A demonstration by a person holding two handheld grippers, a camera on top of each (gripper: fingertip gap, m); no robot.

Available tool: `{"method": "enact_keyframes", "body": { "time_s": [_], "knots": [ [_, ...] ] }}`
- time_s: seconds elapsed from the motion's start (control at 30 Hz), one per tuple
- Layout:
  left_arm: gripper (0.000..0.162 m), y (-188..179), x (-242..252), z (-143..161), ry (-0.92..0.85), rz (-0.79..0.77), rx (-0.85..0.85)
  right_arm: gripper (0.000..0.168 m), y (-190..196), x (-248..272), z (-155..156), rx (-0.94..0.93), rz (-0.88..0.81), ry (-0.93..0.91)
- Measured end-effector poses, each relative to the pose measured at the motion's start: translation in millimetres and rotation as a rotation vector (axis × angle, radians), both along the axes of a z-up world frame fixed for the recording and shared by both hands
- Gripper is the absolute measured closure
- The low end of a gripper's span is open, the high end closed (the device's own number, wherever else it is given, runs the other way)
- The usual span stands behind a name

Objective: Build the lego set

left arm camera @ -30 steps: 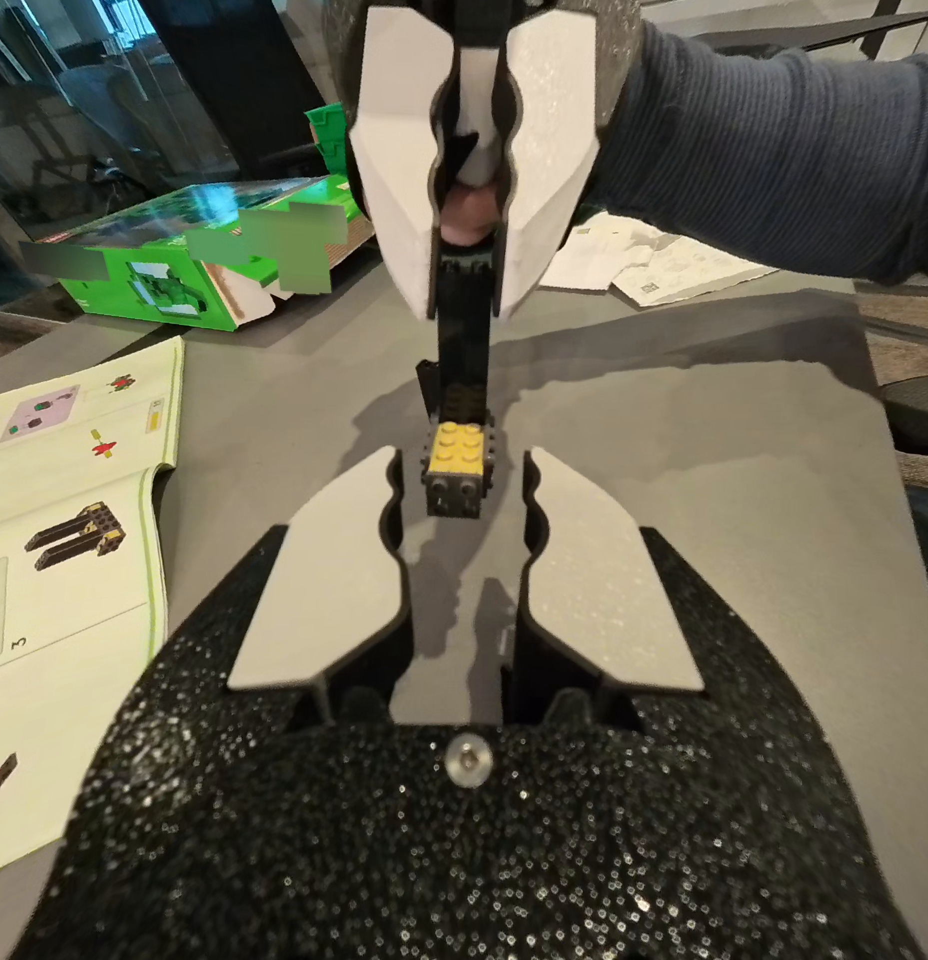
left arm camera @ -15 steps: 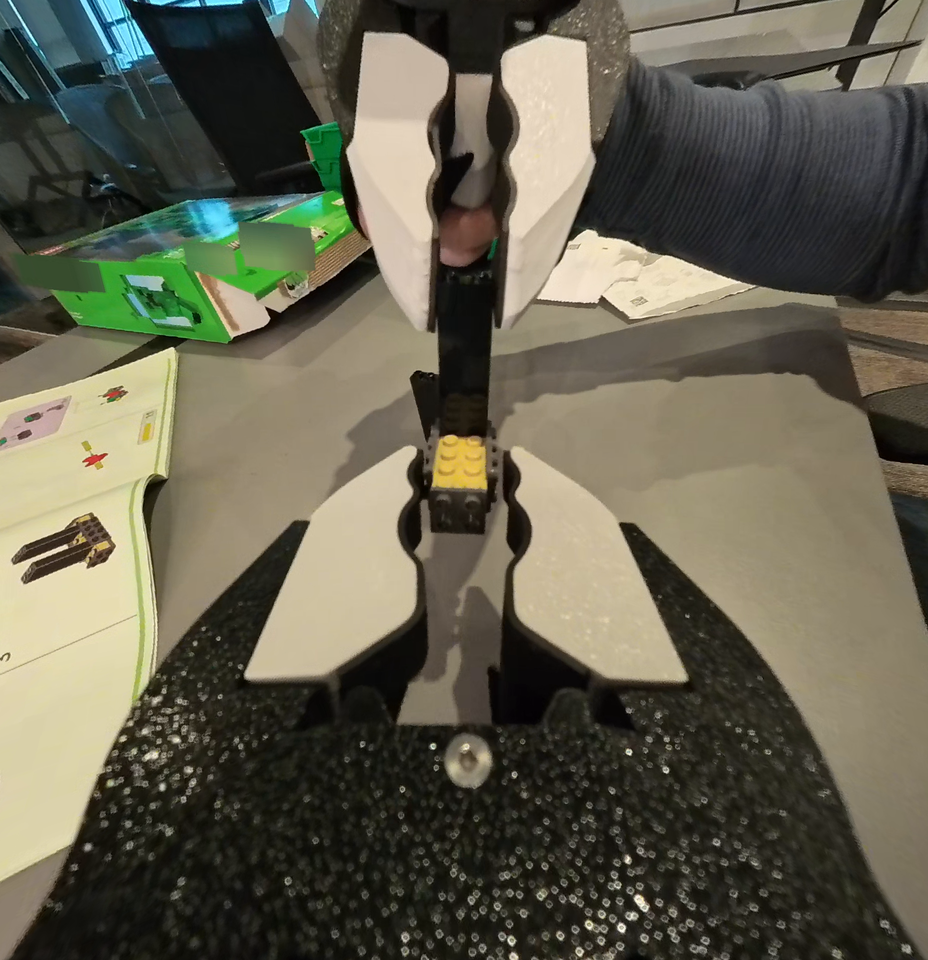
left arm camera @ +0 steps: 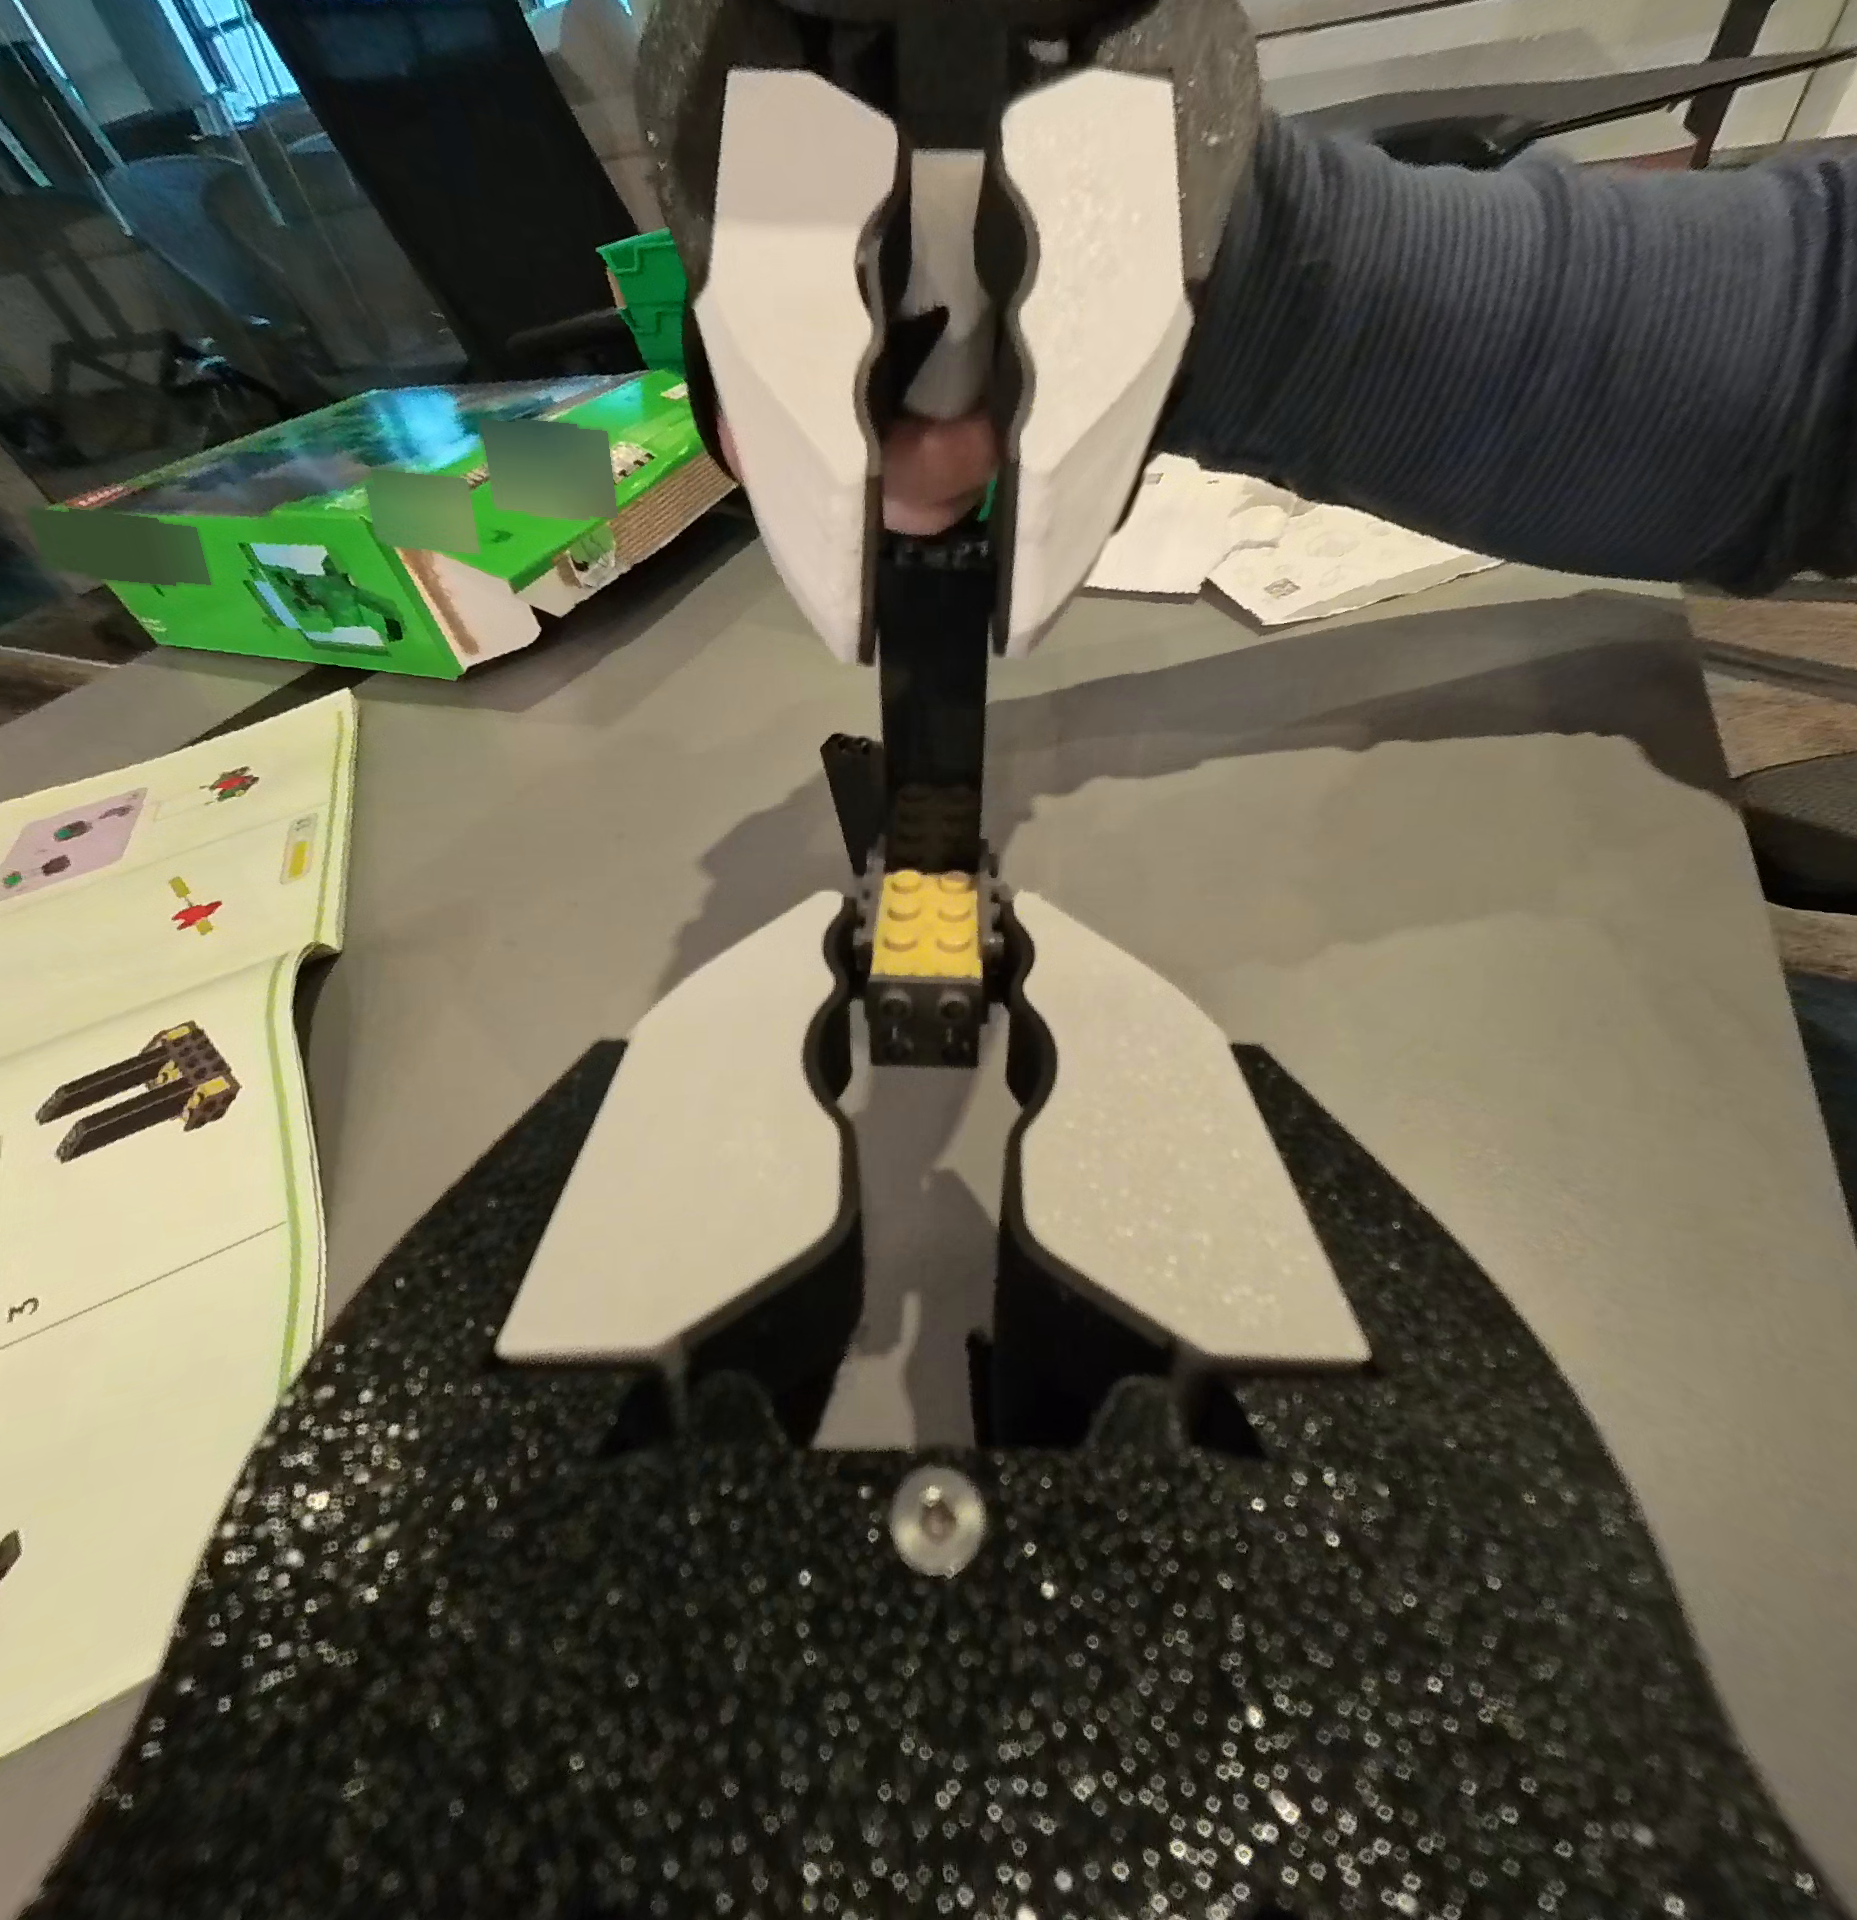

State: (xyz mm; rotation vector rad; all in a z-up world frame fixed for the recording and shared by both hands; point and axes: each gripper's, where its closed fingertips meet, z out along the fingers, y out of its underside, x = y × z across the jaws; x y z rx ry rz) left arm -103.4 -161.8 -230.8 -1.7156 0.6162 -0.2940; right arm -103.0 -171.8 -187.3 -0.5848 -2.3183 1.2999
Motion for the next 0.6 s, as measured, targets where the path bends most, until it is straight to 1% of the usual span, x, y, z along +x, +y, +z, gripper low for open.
{"method": "enact_keyframes", "body": {
  "time_s": [0.1,0.17,0.27,0.43,0.6],
  "knots": [
    [0.137,0.3,-2.6,-1.9,0.024,0.016,-0.009,0.151,1.1,-1.8,-1.9,0.031,-0.019,0.017],
    [0.137,1.1,-4.8,-3.7,0.048,0.035,-0.014,0.141,1.9,-3.4,-2.1,0.04,-0.041,0.024],
    [0.137,1.8,-5.5,-7.0,0.083,0.049,-0.021,0.134,3.0,-3.0,-0.4,0.034,-0.061,0.028],
    [0.137,1.7,-5.8,-7.2,0.084,0.049,-0.021,0.131,10.1,-0.2,0.2,0.055,-0.13,0.045],
    [0.137,1.5,-6.2,-7.2,0.093,0.046,-0.016,0.125,12.4,3.7,-11.1,0.134,-0.188,0.029]
  ]
}}
